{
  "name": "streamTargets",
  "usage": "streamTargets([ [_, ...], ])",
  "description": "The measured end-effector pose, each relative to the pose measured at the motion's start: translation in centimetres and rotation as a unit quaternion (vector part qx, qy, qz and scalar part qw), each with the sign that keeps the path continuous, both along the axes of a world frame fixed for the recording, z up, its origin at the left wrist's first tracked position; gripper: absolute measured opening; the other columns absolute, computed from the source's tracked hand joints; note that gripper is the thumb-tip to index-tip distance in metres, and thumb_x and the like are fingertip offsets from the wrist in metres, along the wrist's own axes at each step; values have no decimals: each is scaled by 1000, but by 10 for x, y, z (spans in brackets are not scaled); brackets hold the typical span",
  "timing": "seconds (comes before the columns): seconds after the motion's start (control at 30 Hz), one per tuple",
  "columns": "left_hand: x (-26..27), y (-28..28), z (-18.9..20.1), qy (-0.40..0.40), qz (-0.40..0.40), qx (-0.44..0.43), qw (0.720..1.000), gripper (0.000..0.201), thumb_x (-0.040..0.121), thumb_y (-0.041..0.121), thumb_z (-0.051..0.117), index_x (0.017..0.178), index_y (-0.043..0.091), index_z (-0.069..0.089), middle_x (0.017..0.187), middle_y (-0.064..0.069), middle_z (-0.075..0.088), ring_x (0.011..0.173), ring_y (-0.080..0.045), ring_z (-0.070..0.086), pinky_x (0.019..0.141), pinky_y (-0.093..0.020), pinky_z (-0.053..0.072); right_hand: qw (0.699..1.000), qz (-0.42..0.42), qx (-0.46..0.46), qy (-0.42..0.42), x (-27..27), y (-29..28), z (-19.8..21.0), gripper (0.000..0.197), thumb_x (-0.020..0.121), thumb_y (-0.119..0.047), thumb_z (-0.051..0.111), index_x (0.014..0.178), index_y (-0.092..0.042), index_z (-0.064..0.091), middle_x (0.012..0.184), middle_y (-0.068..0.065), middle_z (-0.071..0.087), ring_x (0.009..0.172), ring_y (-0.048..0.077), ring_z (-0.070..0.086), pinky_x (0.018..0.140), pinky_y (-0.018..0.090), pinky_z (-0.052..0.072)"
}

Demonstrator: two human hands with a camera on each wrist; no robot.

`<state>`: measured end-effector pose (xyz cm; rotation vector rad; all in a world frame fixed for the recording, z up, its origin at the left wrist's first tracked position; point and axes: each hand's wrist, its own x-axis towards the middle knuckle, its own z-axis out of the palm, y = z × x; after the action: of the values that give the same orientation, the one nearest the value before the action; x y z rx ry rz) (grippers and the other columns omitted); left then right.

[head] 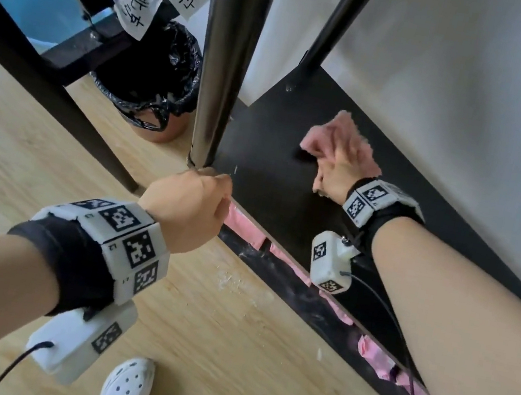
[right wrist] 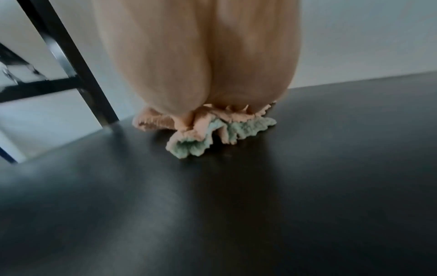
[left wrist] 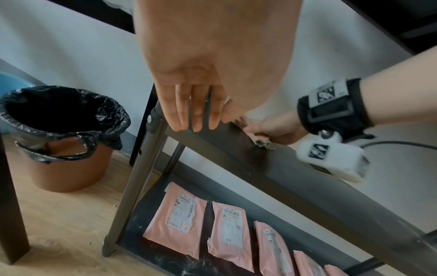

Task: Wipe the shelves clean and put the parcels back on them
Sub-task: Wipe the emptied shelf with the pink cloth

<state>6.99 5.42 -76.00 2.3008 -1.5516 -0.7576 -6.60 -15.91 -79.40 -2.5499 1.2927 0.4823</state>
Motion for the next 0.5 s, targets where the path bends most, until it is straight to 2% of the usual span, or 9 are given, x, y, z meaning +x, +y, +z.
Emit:
streamTargets([
  [0.13, 2, -8, 2, -2, -4, 6, 1000, 22, 97, 21, 38, 108, 12, 55, 106, -5, 58, 85, -21, 53, 65, -32, 42, 991, -107, 71, 25, -24, 36, 12, 62, 104, -26, 29, 152, -24, -10, 160, 6, -16, 147, 25, -13, 119, 40, -4],
  [0.23, -4, -15, 2, -34, -36, 0, 999, 21, 97, 21, 38, 109, 11, 53, 109, -6, 56, 97, -23, 54, 66, -30, 37, 988, -65, 143, 9, -15, 60, 2, 65, 104, -25, 27, 148, -28, -20, 156, 5, -29, 147, 26, -16, 121, 46, 3],
  [0.3, -8, -20, 0, -36, -52, 5, 998, 21, 98, 21, 37, 110, 11, 51, 110, -6, 54, 103, -23, 53, 69, -29, 37, 986, -34, 166, -7, 0, 63, -2, 64, 104, -25, 27, 149, -30, -19, 155, 3, -30, 145, 26, -21, 119, 49, 0],
  [0.37, -10, -22, -7, -39, -54, 9, 998, 23, 97, 22, 37, 113, 12, 51, 113, -5, 53, 106, -23, 52, 75, -31, 43, 986, -27, 163, -24, 22, 59, -2, 63, 104, -22, 28, 150, -31, -14, 157, 4, -26, 145, 28, -21, 119, 49, -3],
  [0.43, -11, -23, -14, -43, -37, 5, 998, 24, 97, 23, 38, 114, 12, 52, 116, -5, 53, 108, -22, 51, 80, -33, 45, 991, -4, 129, -34, 48, 40, -5, 65, 101, -20, 33, 152, -29, -7, 159, 5, -18, 146, 29, -16, 120, 48, -3],
  [0.5, -16, -21, -19, -33, -17, -5, 999, 26, 97, 23, 38, 116, 13, 52, 118, -4, 52, 110, -21, 49, 81, -32, 45, 995, 47, 77, -43, 65, 16, -5, 67, 95, -20, 42, 152, -25, 8, 160, 3, -2, 148, 27, -3, 120, 46, 4],
])
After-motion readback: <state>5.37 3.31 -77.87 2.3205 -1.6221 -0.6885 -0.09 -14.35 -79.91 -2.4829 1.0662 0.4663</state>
